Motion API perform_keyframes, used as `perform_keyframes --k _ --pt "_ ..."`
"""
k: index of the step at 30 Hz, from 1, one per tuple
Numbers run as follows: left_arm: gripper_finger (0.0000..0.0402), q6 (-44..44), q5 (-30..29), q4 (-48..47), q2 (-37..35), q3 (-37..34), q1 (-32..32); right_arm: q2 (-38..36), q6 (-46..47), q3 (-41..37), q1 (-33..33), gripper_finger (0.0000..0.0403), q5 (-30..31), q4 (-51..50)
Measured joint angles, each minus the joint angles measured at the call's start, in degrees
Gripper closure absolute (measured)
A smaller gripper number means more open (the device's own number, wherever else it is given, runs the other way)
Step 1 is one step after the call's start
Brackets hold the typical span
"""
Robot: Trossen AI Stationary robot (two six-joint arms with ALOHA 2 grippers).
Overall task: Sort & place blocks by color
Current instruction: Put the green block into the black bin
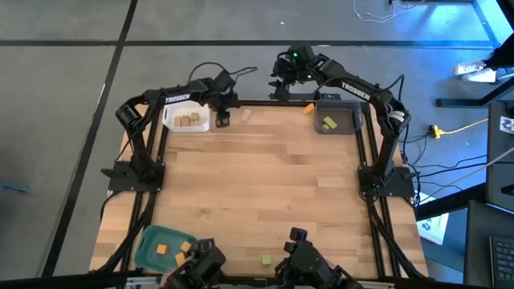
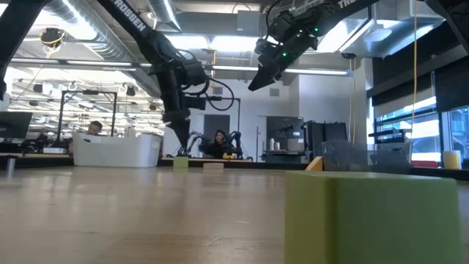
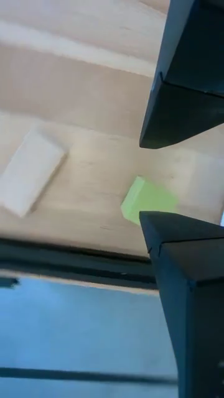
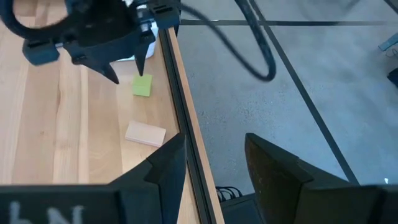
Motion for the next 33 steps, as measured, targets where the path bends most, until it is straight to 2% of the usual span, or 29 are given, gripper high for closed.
perform_keyframes --k 4,7,18,21,33 --pt "0.0231 12.48 2.61 -0.28 0.02 0.0 0.05 0.0 -0.02 0.0 0.0 0.0238 -0.01 0.02" --pt "0.0231 16.68 2.87 -0.28 0.04 0.0 0.02 0.0 -0.04 0.0 0.0 0.0238 -0.02 0.0" --pt "0.0231 19.2 1.28 -0.23 2.77 0.02 0.72 0.0 -0.17 0.0 0.0 0.0238 -0.02 0.0" --pt "0.0231 19.69 -1.06 0.89 3.76 0.02 0.22 0.0 -0.17 0.0 0.0 0.0238 -0.02 -0.01" --pt "0.0231 21.15 -3.25 2.33 3.85 0.02 0.26 0.0 -0.17 0.0 -0.01 0.0238 -0.07 -0.02"
